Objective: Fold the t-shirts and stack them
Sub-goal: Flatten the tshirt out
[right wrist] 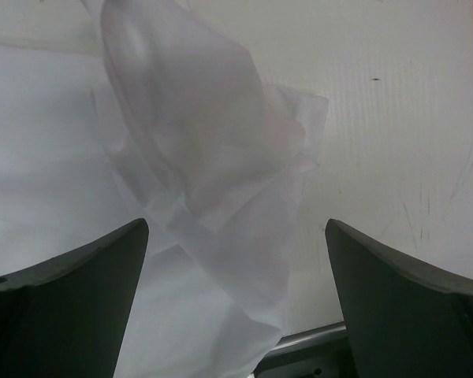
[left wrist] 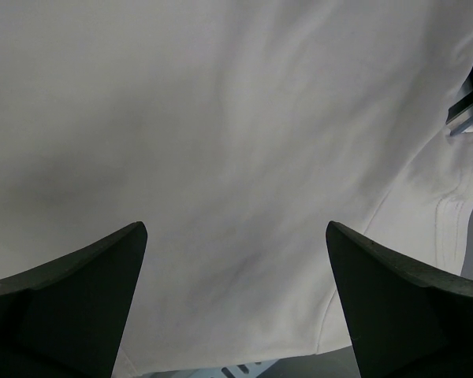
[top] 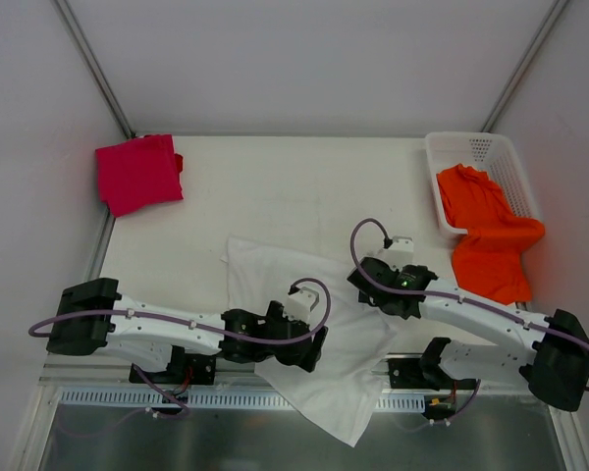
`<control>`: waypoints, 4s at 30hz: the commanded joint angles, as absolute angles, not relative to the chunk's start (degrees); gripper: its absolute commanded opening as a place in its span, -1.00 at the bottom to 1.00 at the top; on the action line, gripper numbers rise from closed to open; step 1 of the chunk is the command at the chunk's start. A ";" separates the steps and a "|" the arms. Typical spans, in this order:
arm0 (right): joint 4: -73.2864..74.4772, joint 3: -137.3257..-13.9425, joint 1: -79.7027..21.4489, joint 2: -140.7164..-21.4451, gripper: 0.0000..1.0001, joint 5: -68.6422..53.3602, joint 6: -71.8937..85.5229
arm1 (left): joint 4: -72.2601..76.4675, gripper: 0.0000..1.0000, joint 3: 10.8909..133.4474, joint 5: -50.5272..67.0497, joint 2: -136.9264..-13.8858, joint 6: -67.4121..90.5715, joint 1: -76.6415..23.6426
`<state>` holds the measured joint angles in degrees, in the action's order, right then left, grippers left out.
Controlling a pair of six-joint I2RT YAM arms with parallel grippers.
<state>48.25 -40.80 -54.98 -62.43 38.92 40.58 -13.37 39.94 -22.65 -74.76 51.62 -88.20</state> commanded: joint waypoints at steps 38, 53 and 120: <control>47.63 -43.94 -53.09 -65.92 0.77 45.00 40.17 | -11.87 0.98 34.45 -23.29 -69.70 54.23 -88.95; 47.99 -42.89 -51.24 -64.60 0.78 45.44 39.20 | -11.69 0.98 34.19 -23.11 -70.40 54.76 -88.95; 38.14 -37.18 -47.20 -69.17 -0.99 39.38 35.86 | -22.93 0.92 67.75 -3.34 -104.05 45.45 -102.48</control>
<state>37.89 -37.28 -47.44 -70.26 39.59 35.38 -19.05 63.81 -0.45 -101.62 50.74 -102.28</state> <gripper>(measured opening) 0.011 0.954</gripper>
